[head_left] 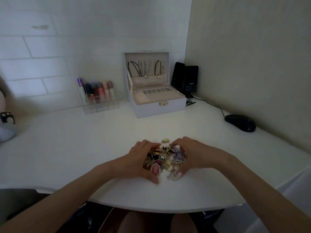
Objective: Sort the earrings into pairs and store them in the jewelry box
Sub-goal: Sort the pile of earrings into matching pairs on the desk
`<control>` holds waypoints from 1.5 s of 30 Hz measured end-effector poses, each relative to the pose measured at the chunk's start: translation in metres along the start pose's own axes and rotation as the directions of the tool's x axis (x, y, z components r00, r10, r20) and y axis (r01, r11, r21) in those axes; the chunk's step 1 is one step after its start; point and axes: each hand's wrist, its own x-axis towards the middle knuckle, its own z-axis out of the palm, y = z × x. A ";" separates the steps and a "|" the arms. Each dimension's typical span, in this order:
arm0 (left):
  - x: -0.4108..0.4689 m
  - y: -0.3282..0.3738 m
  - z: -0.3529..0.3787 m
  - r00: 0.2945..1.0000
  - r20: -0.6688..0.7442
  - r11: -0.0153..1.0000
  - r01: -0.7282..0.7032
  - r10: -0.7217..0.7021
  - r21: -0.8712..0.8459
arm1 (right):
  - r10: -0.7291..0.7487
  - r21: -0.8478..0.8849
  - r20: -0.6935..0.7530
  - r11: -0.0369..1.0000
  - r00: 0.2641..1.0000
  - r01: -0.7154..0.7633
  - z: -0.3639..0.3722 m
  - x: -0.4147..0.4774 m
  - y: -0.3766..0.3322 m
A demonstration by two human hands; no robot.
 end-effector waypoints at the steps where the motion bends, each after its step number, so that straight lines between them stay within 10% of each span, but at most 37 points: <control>1: -0.001 -0.001 0.001 1.000 -0.009 1.000 0.008 -0.008 -0.030 | -0.006 -0.003 0.000 1.000 1.000 0.006 0.001 -0.002 0.000; 12: -0.015 0.000 0.005 0.993 -0.066 0.986 -0.104 0.096 -0.132 | 0.019 0.053 0.094 0.998 0.995 -0.024 -0.010 -0.004 -0.001; 21: -0.017 -0.001 0.000 0.981 -0.132 0.981 -0.156 0.141 -0.111 | -0.163 0.079 -0.250 0.979 0.954 0.188 -0.006 0.020 -0.014; 32: -0.012 -0.009 -0.037 0.968 -0.227 0.812 -0.047 -0.107 -0.582 | -0.220 0.098 -0.133 0.967 0.966 0.234 -0.002 0.031 -0.022; 45: 0.045 -0.048 -0.030 0.820 -0.509 0.964 0.248 -0.264 -0.099 | -0.268 0.053 -0.173 0.958 0.948 0.281 0.004 0.037 -0.029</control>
